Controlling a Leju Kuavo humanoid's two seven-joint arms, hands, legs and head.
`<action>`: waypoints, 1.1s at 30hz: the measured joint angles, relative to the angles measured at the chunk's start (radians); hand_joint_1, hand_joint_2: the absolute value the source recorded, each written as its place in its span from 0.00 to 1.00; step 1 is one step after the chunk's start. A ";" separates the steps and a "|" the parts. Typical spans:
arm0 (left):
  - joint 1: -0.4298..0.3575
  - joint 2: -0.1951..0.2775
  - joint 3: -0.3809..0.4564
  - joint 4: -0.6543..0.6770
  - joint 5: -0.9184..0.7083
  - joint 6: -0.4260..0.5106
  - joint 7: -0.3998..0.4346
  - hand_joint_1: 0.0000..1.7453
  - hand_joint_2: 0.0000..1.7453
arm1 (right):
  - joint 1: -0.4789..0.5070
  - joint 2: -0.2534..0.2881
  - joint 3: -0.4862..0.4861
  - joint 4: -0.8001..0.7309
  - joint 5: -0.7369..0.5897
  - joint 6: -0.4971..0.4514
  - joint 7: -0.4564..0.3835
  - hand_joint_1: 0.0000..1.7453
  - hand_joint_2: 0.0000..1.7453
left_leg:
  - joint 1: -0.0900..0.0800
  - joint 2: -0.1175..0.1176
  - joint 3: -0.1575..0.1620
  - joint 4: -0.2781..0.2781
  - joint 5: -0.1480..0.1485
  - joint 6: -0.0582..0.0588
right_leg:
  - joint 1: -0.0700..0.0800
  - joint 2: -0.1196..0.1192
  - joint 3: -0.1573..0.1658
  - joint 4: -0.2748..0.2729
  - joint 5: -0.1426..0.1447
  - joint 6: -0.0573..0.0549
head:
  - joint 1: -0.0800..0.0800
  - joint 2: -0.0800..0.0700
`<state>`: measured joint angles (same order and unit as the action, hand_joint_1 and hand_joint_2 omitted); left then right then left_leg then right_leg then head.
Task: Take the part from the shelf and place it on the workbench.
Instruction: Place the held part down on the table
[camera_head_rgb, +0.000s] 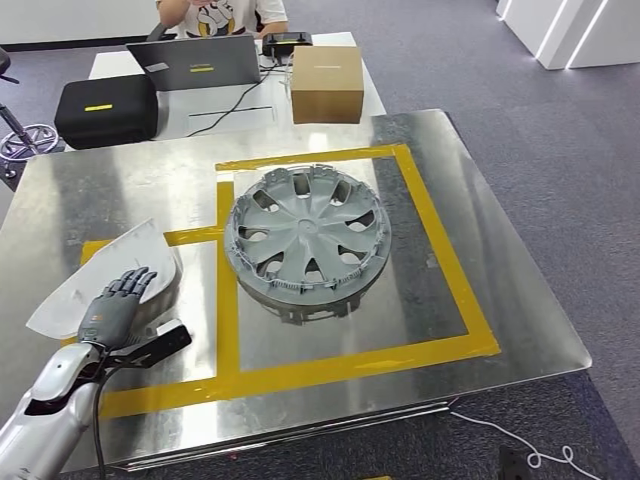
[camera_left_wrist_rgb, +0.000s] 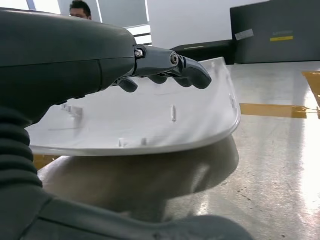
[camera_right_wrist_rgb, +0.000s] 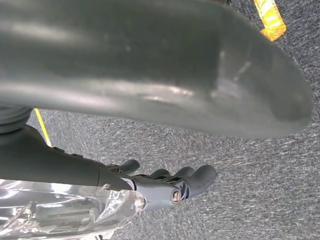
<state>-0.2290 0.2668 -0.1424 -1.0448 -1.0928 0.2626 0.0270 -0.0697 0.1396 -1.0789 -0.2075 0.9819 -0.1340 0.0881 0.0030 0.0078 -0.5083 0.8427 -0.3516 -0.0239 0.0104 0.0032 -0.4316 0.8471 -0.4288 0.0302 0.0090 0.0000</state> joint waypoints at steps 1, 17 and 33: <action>0.002 -0.001 0.003 -0.003 0.001 0.009 0.000 0.00 0.00 | 0.000 0.000 0.000 0.000 0.000 0.000 0.000 0.00 0.00 | 0.000 0.000 0.000 0.000 0.000 0.000 | 0.000 0.000 0.000 0.000 0.000 0.000 | 0.000 0.000; 0.046 0.032 0.118 -0.185 -0.006 0.149 0.000 0.00 0.00 | 0.000 0.000 -0.009 0.000 0.001 -0.011 0.000 0.00 0.00 | 0.000 0.000 0.000 0.000 0.000 0.000 | 0.000 0.000 -0.001 0.000 0.000 0.000 | 0.000 0.000; 0.052 0.071 0.160 -0.246 0.007 0.152 -0.004 0.00 0.00 | 0.000 0.000 -0.010 0.000 0.003 -0.011 -0.003 0.00 0.00 | 0.000 0.000 0.000 0.000 0.000 0.000 | 0.000 0.000 -0.001 0.000 0.000 0.000 | 0.000 0.000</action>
<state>-0.1767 0.3379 0.0176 -1.2912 -1.0861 0.4150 0.0231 -0.0692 0.1400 -1.0888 -0.2075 0.9848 -0.1450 0.0855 0.0034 0.0078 -0.5083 0.8427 -0.3515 -0.0240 0.0109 0.0033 -0.4328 0.8475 -0.4289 0.0300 0.0090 0.0000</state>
